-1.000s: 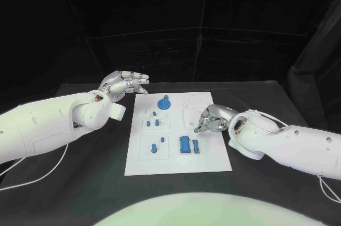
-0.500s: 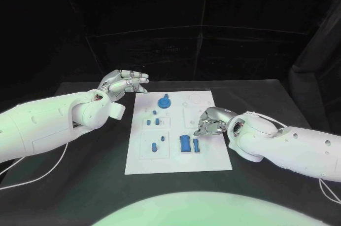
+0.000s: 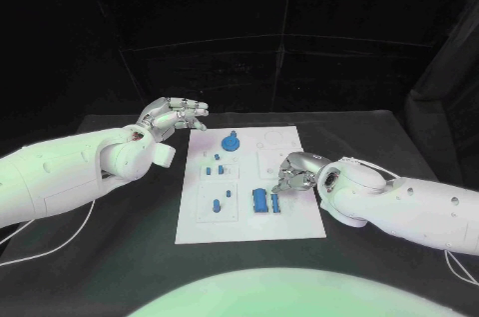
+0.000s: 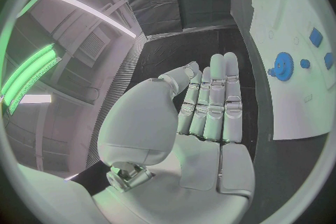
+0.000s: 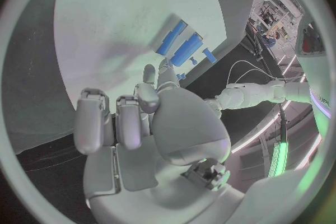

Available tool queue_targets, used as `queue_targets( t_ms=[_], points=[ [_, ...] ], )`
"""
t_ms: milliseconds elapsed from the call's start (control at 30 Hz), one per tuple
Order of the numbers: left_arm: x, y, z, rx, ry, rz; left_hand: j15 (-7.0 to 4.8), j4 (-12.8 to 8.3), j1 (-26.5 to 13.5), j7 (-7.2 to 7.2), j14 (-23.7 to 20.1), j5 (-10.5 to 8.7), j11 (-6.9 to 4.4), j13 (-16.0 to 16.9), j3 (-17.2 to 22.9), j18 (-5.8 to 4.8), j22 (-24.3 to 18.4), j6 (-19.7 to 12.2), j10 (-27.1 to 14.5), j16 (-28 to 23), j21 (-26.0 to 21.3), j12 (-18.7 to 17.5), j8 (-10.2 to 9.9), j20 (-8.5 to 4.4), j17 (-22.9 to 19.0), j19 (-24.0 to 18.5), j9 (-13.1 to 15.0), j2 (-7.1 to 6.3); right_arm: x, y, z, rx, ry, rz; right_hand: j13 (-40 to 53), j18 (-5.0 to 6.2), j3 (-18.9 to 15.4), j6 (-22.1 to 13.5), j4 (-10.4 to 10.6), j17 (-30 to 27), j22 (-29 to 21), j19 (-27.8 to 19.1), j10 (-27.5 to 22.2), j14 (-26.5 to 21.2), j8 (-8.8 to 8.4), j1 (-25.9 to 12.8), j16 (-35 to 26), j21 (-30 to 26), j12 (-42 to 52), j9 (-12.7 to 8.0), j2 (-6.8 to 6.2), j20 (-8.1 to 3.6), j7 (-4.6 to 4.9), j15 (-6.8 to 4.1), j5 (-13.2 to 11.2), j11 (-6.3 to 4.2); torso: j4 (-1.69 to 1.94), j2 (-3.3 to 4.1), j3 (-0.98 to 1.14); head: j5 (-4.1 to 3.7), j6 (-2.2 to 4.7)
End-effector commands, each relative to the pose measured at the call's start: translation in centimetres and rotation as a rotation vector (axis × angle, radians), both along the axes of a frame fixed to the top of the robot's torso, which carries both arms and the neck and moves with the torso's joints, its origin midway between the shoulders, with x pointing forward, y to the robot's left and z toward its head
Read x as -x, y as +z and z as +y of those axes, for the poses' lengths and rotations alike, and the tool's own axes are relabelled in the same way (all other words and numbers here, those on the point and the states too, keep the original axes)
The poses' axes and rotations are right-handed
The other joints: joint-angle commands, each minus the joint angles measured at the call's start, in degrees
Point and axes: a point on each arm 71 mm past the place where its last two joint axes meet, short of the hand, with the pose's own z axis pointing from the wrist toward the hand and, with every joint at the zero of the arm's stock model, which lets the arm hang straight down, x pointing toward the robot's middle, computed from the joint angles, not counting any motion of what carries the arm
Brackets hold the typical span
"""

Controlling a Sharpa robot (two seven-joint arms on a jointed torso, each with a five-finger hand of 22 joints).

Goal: Assemble the parts on the task board

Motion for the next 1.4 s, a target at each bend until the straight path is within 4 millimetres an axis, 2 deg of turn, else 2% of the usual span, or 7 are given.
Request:
queue_targets(
  t_ms=[33,800,1067,1167,1300,1333,1400],
  points=[
    [0.0,0.2,0.0,0.011,0.002,-0.013,-0.13,-0.19,-0.33,-0.17,0.36,0.22,0.01,-0.04,0.00,0.39,-0.05,0.16,0.37,-0.20,-0.11,-0.33,0.23,0.03,-0.05,0.32,-0.09,0.20,0.3,-0.4,0.2,0.034,0.024,0.014,5.68,-0.61,0.12,-0.35,-0.39,5.80,1.84,1.28,1.24,4.23,0.23,0.12,0.38,0.31,1.15,0.06,-0.21,-0.30,-0.06,-0.37,-0.23,-0.94,0.08,0.02,0.00,0.05,-0.15],
    [0.0,0.2,0.2,0.009,0.005,-0.011,-0.14,-0.22,-0.29,-0.16,0.41,0.23,0.01,-0.04,0.00,0.38,-0.07,0.16,0.39,-0.22,-0.10,-0.37,0.23,0.02,-0.05,0.37,-0.10,0.20,0.7,-0.2,0.3,-0.049,0.011,-0.040,5.78,-0.61,-0.19,-0.82,0.20,5.80,1.92,1.18,1.05,4.20,0.99,-0.98,0.39,0.38,1.16,0.11,-0.23,-0.33,-0.02,-0.38,0.18,-0.92,-0.04,-0.11,-0.04,0.05,-0.25],
    [-0.3,0.1,0.3,0.005,0.012,-0.015,-0.13,-0.26,-0.27,-0.14,0.45,0.23,0.03,-0.05,-0.02,0.36,-0.12,0.14,0.42,-0.27,-0.11,-0.43,0.24,0.00,-0.05,0.42,-0.11,0.18,1.0,1.3,-0.5,-0.417,-0.008,-0.021,3.42,-0.32,-0.78,-6.66,1.21,3.46,0.41,0.19,-1.16,3.61,-2.11,-1.96,-1.31,-0.71,-2.39,-2.02,0.06,0.65,2.18,0.95,2.05,0.83,0.02,-0.64,-0.24,-0.29,0.40],
    [-0.5,0.1,0.2,0.005,0.013,-0.019,-0.06,-0.16,-0.45,-0.15,0.32,0.22,0.06,-0.05,-0.12,0.31,-0.27,0.14,0.48,-0.52,-0.26,-0.52,0.27,0.04,-0.13,0.33,-0.11,0.17,-0.1,2.2,-1.3,-0.638,-0.071,-0.011,-5.09,1.87,-0.04,-8.39,0.11,-4.48,-9.73,-4.89,-7.39,1.22,-4.00,0.44,-7.65,-8.04,-14.16,-3.49,1.50,1.68,3.44,2.04,2.93,1.87,0.03,-1.08,-0.47,-0.63,0.91],
    [-0.9,0.1,0.2,0.011,0.024,-0.022,-0.02,0.05,-0.72,-0.25,0.22,0.24,0.02,-0.05,-0.18,0.31,-0.85,0.13,0.67,-1.48,-0.79,-0.80,0.34,0.09,-0.45,0.16,-0.13,0.33,-2.5,2.9,-3.0,-0.868,-0.202,-0.002,-17.73,6.31,0.53,-11.26,-1.74,-24.27,-33.24,-18.01,-18.09,-7.42,-6.93,3.61,-26.26,-27.77,-31.02,-5.70,2.90,3.22,5.18,3.66,2.04,3.74,0.02,-1.75,-0.73,-0.87,1.64],
    [-1.0,0.0,0.2,0.016,0.035,-0.021,0.02,0.18,-0.88,-0.27,0.13,0.25,0.02,-0.06,-0.20,0.31,-1.28,0.08,0.79,-2.18,-1.23,-0.99,0.35,0.14,-0.71,-0.04,-0.14,0.37,-3.6,3.0,-3.6,-0.923,-0.241,0.000,-21.71,6.95,0.23,-12.18,-2.24,-34.82,-38.88,-22.21,-20.10,-13.33,-8.71,4.48,-38.35,-34.66,-35.23,-7.05,3.35,4.17,6.25,4.84,1.65,5.07,-0.01,-1.98,-0.74,-0.73,1.91],
    [-1.2,-0.1,0.4,0.024,0.059,-0.019,0.40,0.83,-1.73,-0.30,-0.34,0.22,-0.07,-0.10,-0.52,0.36,-2.75,-0.27,1.19,-4.74,-2.77,-1.69,0.25,0.40,-1.66,-0.75,-0.20,0.23,-5.0,3.1,-4.3,-0.985,-0.277,0.003,-28.41,6.47,-0.09,-12.20,-2.45,-38.55,-42.64,-25.39,-24.30,-18.20,-10.77,5.36,-46.09,-40.76,-42.62,-8.70,4.67,5.60,7.21,6.37,1.21,6.34,-0.19,-2.18,-0.71,-0.59,2.28]
  ],
)
